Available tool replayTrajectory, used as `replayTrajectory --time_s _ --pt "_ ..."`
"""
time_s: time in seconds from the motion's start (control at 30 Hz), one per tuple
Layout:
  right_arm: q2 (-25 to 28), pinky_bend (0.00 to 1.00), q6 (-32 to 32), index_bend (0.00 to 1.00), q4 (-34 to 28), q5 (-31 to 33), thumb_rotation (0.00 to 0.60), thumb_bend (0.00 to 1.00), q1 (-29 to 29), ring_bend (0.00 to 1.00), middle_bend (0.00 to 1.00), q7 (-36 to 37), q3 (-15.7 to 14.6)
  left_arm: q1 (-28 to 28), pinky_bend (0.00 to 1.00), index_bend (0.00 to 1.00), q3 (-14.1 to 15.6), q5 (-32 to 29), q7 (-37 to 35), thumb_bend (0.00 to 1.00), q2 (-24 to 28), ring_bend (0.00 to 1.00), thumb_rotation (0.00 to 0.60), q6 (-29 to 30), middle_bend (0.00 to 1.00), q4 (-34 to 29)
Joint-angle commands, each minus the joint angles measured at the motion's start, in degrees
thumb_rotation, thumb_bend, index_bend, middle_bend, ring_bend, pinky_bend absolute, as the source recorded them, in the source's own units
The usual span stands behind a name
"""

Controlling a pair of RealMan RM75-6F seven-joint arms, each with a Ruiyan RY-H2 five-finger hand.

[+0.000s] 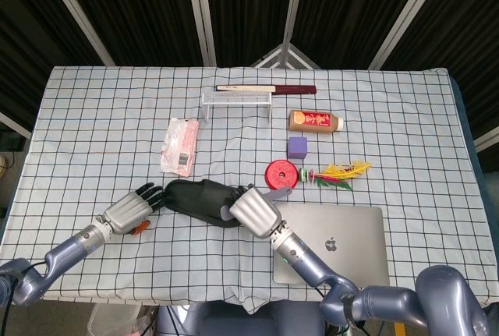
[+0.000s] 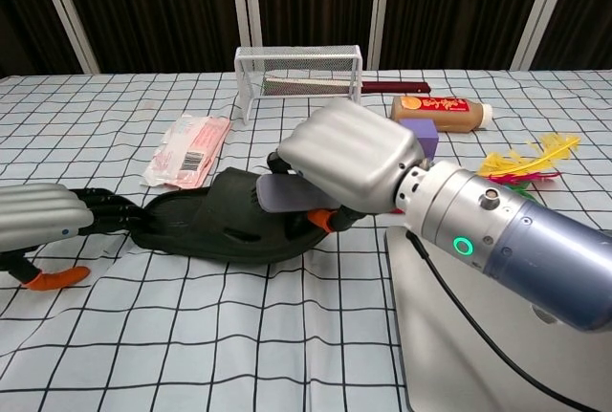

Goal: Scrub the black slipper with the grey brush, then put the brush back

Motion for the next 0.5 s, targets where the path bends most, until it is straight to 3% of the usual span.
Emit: replayTrajectory --time_s 0.03,0.5 --pt "-0.3 0.73 0.0 0.91 0.7 0.0 0.600 0.98 -0.1 0.67 0.83 0.7 0.3 -0.1 0.00 0.10 -0.1 0.1 -0.2 0.68 0.0 0.00 0.555 0.2 0.05 0.0" --pt "-3.0 0.73 1.3 0.91 -2.5 -1.2 0.600 0.99 -0.4 0.67 0.83 -2.8 0.1 -0.5 0.00 0.10 -0.2 1.2 -1.1 0.68 -0.1 0.00 0.559 1.0 0.05 -1.0"
